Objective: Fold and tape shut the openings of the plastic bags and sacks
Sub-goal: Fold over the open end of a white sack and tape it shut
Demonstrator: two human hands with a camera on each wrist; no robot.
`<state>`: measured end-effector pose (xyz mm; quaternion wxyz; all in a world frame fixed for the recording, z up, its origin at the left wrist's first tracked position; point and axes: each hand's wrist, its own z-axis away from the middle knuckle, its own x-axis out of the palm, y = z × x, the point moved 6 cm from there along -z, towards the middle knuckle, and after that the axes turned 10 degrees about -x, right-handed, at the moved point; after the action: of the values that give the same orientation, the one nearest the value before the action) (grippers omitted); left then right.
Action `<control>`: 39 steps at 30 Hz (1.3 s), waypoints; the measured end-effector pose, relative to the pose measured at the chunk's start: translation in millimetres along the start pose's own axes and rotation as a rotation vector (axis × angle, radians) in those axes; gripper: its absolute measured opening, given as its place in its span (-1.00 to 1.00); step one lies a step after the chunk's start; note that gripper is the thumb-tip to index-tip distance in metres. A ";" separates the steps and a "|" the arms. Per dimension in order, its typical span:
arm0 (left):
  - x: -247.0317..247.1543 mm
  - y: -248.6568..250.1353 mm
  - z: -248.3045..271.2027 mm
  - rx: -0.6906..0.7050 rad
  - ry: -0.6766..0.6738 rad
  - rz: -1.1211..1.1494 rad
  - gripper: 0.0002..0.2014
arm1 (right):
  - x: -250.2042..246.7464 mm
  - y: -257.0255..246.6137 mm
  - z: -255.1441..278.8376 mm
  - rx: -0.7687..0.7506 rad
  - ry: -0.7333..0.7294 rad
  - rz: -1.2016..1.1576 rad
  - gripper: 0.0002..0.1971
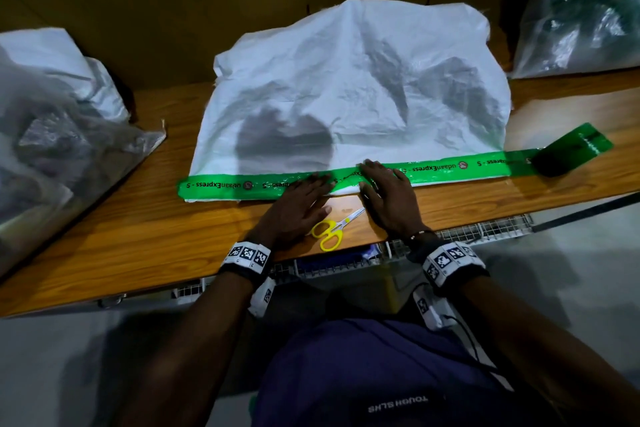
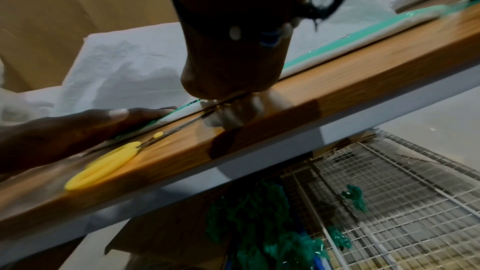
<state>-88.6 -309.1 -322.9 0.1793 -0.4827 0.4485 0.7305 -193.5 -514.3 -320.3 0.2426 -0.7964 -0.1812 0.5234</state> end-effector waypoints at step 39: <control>-73.5 -47.2 85.8 -0.149 0.465 -0.049 -0.66 | 35.1 -58.9 -32.0 -0.061 -0.055 -0.058 -0.36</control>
<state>-68.0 -200.2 -270.7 0.0530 -0.6603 0.4109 0.6263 -152.5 -453.5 -301.8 0.2280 -0.7831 -0.2267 0.5323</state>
